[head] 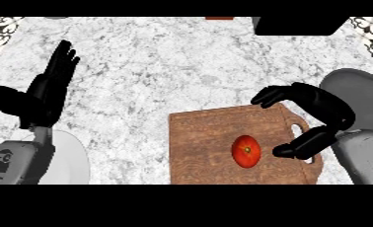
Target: Pick the tomato from the cutting board and place it in the pan
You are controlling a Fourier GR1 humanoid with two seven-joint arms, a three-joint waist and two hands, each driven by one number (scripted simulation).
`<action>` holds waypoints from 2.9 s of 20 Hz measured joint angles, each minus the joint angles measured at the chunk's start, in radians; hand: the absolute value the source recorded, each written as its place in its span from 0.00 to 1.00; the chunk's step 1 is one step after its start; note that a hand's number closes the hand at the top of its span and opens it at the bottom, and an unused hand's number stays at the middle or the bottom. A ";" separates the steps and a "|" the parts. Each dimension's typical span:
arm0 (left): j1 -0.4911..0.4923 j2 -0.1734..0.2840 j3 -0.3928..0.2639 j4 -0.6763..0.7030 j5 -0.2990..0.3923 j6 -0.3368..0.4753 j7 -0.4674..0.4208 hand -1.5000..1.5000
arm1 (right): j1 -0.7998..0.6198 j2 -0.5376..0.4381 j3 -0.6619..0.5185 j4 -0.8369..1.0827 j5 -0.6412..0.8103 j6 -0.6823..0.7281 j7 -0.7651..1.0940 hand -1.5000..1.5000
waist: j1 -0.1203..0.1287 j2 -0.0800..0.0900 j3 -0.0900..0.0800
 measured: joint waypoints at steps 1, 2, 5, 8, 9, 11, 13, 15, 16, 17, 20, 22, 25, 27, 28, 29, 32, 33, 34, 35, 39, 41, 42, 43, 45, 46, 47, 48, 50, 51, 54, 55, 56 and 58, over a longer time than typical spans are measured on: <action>0.001 -0.004 -0.005 -0.001 -0.008 0.007 0.005 0.50 | -0.007 -0.031 -0.022 0.019 0.021 -0.003 -0.042 0.00 | 0.000 -0.002 0.000; 0.001 -0.005 -0.004 0.006 -0.011 0.008 0.007 0.50 | -0.011 -0.071 -0.045 0.030 0.033 -0.002 -0.075 0.00 | -0.001 -0.003 0.000; -0.001 -0.031 -0.021 0.021 -0.030 0.021 -0.006 0.50 | -0.072 -0.169 -0.071 0.074 0.072 0.000 -0.123 0.00 | 0.004 -0.004 -0.001; -0.001 -0.048 -0.031 0.032 -0.046 0.030 -0.015 0.50 | -0.123 -0.260 -0.051 0.055 0.126 -0.001 -0.128 0.00 | 0.006 -0.007 -0.002; -0.002 -0.047 -0.031 0.037 -0.048 0.027 -0.018 0.50 | -0.147 -0.290 -0.043 0.044 0.140 0.002 -0.124 0.00 | 0.007 -0.008 -0.002; -0.004 -0.045 -0.029 0.033 -0.047 0.023 -0.010 0.50 | -0.187 -0.340 -0.025 0.026 0.163 0.011 -0.110 0.00 | 0.009 -0.009 -0.003; -0.007 -0.042 -0.023 0.031 -0.049 0.018 -0.007 0.50 | -0.229 -0.378 -0.017 0.025 0.167 0.028 -0.090 0.00 | 0.009 -0.010 -0.004; -0.001 -0.041 -0.015 0.042 -0.049 0.008 -0.017 0.50 | -0.268 -0.387 -0.006 0.007 0.157 0.044 -0.055 0.00 | 0.007 -0.011 -0.004; 0.008 -0.046 -0.014 0.040 -0.050 0.007 -0.021 0.50 | -0.288 -0.386 0.001 -0.003 0.154 0.049 -0.036 0.00 | 0.007 -0.012 -0.004; 0.005 -0.042 -0.007 0.040 -0.047 0.001 -0.018 0.50 | -0.307 -0.378 0.012 -0.017 0.157 0.049 -0.020 0.00 | 0.007 -0.012 -0.004; -0.005 -0.047 -0.002 0.039 -0.056 0.000 -0.004 0.50 | -0.340 -0.358 0.028 -0.045 0.176 0.047 -0.002 0.00 | 0.003 -0.013 -0.004; 0.003 -0.057 -0.001 0.040 -0.068 0.005 -0.013 0.50 | -0.351 -0.339 0.037 -0.053 0.182 0.052 0.011 0.00 | 0.002 -0.013 -0.004; 0.013 -0.063 -0.003 0.025 -0.081 0.008 -0.005 0.50 | -0.361 -0.314 0.061 -0.101 0.153 0.087 0.071 0.00 | -0.001 -0.015 -0.004; 0.010 -0.064 0.004 0.026 -0.080 0.003 -0.004 0.50 | -0.350 -0.304 0.082 -0.128 0.141 0.104 0.083 0.00 | -0.003 -0.015 -0.004; 0.011 -0.070 0.004 0.029 -0.082 0.004 -0.007 0.50 | -0.352 -0.298 0.094 -0.130 0.138 0.112 0.088 0.00 | -0.002 -0.015 -0.004; 0.007 -0.065 0.012 0.028 -0.079 0.001 0.003 0.50 | -0.336 -0.298 0.100 -0.154 0.129 0.117 0.092 0.00 | -0.005 -0.015 -0.004; 0.004 -0.068 0.024 0.039 -0.084 -0.003 0.002 0.50 | -0.303 -0.292 0.105 -0.234 0.096 0.143 0.141 0.00 | -0.010 -0.016 -0.004; 0.015 -0.066 0.028 0.031 -0.087 -0.008 -0.002 0.50 | -0.289 -0.296 0.100 -0.257 0.096 0.151 0.153 0.00 | -0.010 -0.016 -0.004; 0.012 -0.073 0.026 0.032 -0.093 -0.006 -0.002 0.50 | -0.273 -0.295 0.103 -0.279 0.102 0.156 0.168 0.00 | -0.010 -0.016 -0.004; 0.017 -0.080 0.021 0.020 -0.100 -0.004 0.005 0.50 | -0.264 -0.284 0.108 -0.282 0.124 0.157 0.174 0.00 | -0.009 -0.016 -0.004; 0.017 -0.089 0.041 0.028 -0.106 -0.021 -0.002 0.50 | -0.226 -0.257 0.096 -0.327 0.158 0.187 0.230 0.00 | -0.009 -0.015 -0.004; -0.001 -0.100 0.048 0.056 -0.113 -0.028 -0.011 0.50 | -0.204 -0.231 0.101 -0.341 0.197 0.192 0.247 0.00 | -0.009 -0.015 -0.004; -0.006 -0.107 0.045 0.051 -0.123 -0.022 0.000 0.50 | -0.205 -0.214 0.102 -0.329 0.221 0.194 0.249 0.00 | -0.008 -0.015 -0.004; 0.000 -0.103 0.050 0.044 -0.125 -0.029 0.005 0.50 | -0.205 -0.201 0.098 -0.330 0.236 0.199 0.262 0.00 | -0.007 -0.015 -0.004; -0.002 -0.113 0.050 0.031 -0.132 -0.028 0.016 0.50 | -0.195 -0.174 0.108 -0.320 0.292 0.196 0.263 0.00 | -0.006 -0.015 -0.004; -0.008 -0.118 0.054 0.043 -0.138 -0.027 0.007 0.50 | -0.185 -0.167 0.114 -0.312 0.326 0.192 0.250 0.00 | -0.006 -0.014 -0.004; -0.008 -0.122 0.057 0.048 -0.142 -0.029 0.002 0.50 | -0.196 -0.159 0.112 -0.303 0.339 0.202 0.258 0.00 | -0.006 -0.014 -0.004; -0.010 -0.116 0.067 0.043 -0.137 -0.039 0.010 0.50 | -0.203 -0.144 0.117 -0.294 0.356 0.207 0.264 0.00 | -0.005 -0.014 -0.004; 0.006 -0.129 0.060 0.027 -0.147 -0.039 0.008 0.50 | -0.208 -0.124 0.131 -0.269 0.401 0.207 0.253 0.00 | -0.003 -0.014 -0.004; 0.006 -0.131 0.064 0.027 -0.148 -0.041 0.011 0.50 | -0.200 -0.126 0.134 -0.260 0.422 0.204 0.235 0.00 | -0.003 -0.014 -0.004; 0.007 -0.123 0.083 0.032 -0.142 -0.064 0.009 0.50 | -0.193 -0.109 0.169 -0.248 0.467 0.202 0.221 0.00 | -0.003 -0.014 -0.004; 0.007 -0.128 0.077 0.020 -0.150 -0.058 0.021 0.50 | -0.191 -0.112 0.175 -0.242 0.480 0.199 0.208 0.00 | -0.003 -0.014 -0.004; 0.013 -0.133 0.075 0.014 -0.155 -0.056 0.022 0.50 | -0.183 -0.111 0.188 -0.245 0.495 0.195 0.200 0.00 | -0.003 -0.014 -0.004; 0.024 -0.137 0.081 0.021 -0.156 -0.066 0.005 0.50 | -0.169 -0.106 0.208 -0.260 0.518 0.194 0.198 0.00 | -0.004 -0.014 -0.004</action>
